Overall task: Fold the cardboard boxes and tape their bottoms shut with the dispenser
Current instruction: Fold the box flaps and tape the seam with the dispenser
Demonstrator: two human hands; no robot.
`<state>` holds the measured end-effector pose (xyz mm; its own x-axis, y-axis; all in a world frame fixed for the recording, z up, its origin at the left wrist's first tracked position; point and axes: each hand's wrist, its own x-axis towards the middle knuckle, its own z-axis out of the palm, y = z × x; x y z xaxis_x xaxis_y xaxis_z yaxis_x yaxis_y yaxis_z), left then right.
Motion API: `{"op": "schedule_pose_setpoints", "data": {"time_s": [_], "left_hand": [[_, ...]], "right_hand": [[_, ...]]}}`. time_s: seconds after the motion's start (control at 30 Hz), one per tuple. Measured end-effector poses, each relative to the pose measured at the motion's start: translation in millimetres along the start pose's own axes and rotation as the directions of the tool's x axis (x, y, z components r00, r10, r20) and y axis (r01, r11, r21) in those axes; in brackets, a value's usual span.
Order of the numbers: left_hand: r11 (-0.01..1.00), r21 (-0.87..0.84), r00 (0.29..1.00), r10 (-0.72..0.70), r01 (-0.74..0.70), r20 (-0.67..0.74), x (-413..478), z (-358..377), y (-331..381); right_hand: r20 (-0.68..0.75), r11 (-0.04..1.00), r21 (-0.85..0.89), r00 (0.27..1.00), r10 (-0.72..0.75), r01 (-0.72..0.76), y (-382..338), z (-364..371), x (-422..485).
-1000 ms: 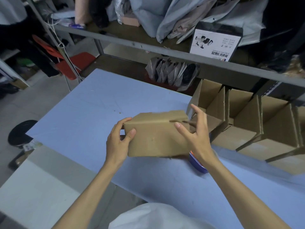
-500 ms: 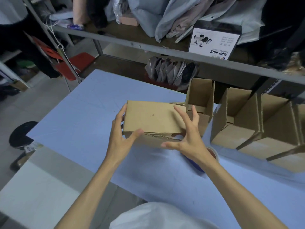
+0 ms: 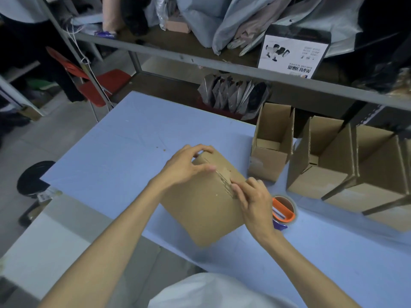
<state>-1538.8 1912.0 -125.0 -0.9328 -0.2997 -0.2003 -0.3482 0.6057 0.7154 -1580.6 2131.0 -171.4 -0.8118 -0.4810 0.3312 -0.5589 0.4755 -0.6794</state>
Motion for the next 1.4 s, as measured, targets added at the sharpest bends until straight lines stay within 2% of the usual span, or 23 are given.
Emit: {"op": "schedule_pose_setpoints", "data": {"time_s": [0.13, 0.23, 0.3, 0.4, 0.47, 0.53, 0.67, 0.9, 1.0, 1.07, 1.1, 1.13, 1.2, 1.23, 1.3, 1.4], "left_hand": [[0.986, 0.162, 0.998, 0.02, -0.028, 0.054, 31, 4, 13], [0.963, 0.264, 0.994, 0.023, -0.051, 0.106, 46, 15, 20], [0.961, 0.273, 0.995, 0.014, -0.039, 0.095, 49, 31, 21], [0.968, 0.25, 0.996, -0.014, -0.009, 0.089, 44, 69, 16], [0.926, 0.37, 0.985, 0.01, -0.075, 0.173, 36, 96, 10], [0.908, 0.396, 0.976, 0.054, -0.137, 0.212, 28, 115, 0], [0.954, 0.26, 0.984, 0.117, -0.149, 0.134, 26, 125, -14], [0.965, 0.213, 0.988, 0.144, -0.154, 0.059, 29, 133, -20], [0.961, 0.215, 0.983, 0.183, -0.175, -0.018, 24, 132, -17], [0.968, 0.241, 0.984, 0.111, -0.075, -0.138, 13, 139, -12], [0.965, 0.263, 0.983, 0.034, 0.015, -0.182, 3, 147, -9], [0.953, 0.284, 0.98, -0.053, 0.108, -0.192, -8, 155, -6], [0.915, 0.354, 0.978, -0.153, 0.195, -0.144, -26, 172, -5], [0.898, 0.398, 0.981, -0.151, 0.189, -0.124, -30, 176, -8], [0.872, 0.47, 0.99, -0.11, 0.14, -0.091, -30, 173, -18], [0.857, 0.515, 0.999, -0.036, 0.039, -0.017, -25, 156, -34]], "right_hand": [[0.052, 0.982, 0.133, 0.991, 0.127, -0.133, 4, -1, 4], [0.069, 0.983, 0.119, 0.989, 0.129, -0.137, 8, 1, -3], [0.046, 0.963, 0.159, 0.976, 0.214, -0.218, 14, 11, -12], [0.048, 0.877, 0.225, 0.904, 0.424, -0.424, 28, 32, -30], [0.063, 0.813, 0.223, 0.84, 0.538, -0.538, 38, 44, -41], [0.057, 0.792, 0.23, 0.82, 0.57, -0.566, 45, 50, -48], [0.091, 0.775, 0.241, 0.809, 0.581, -0.584, 52, 49, -41], [0.109, 0.789, 0.228, 0.82, 0.562, -0.571, 44, 44, -62], [0.2, 0.752, 0.248, 0.791, 0.578, -0.611, 41, 31, -72], [0.26, 0.726, 0.297, 0.784, 0.564, -0.62, 43, 21, -66], [0.223, 0.742, 0.308, 0.803, 0.552, -0.595, 46, 16, -61], [0.134, 0.785, 0.277, 0.831, 0.539, -0.554, 51, 12, -57], [-0.022, 0.854, 0.071, 0.855, 0.518, -0.516, 70, 6, -47], [-0.019, 0.844, -0.06, 0.846, 0.533, -0.533, 82, 6, -43], [0.075, 0.778, -0.292, 0.798, 0.598, -0.556, 103, 12, -38], [0.163, 0.712, -0.514, 0.76, 0.629, -0.479, 120, 24, -39]]}}
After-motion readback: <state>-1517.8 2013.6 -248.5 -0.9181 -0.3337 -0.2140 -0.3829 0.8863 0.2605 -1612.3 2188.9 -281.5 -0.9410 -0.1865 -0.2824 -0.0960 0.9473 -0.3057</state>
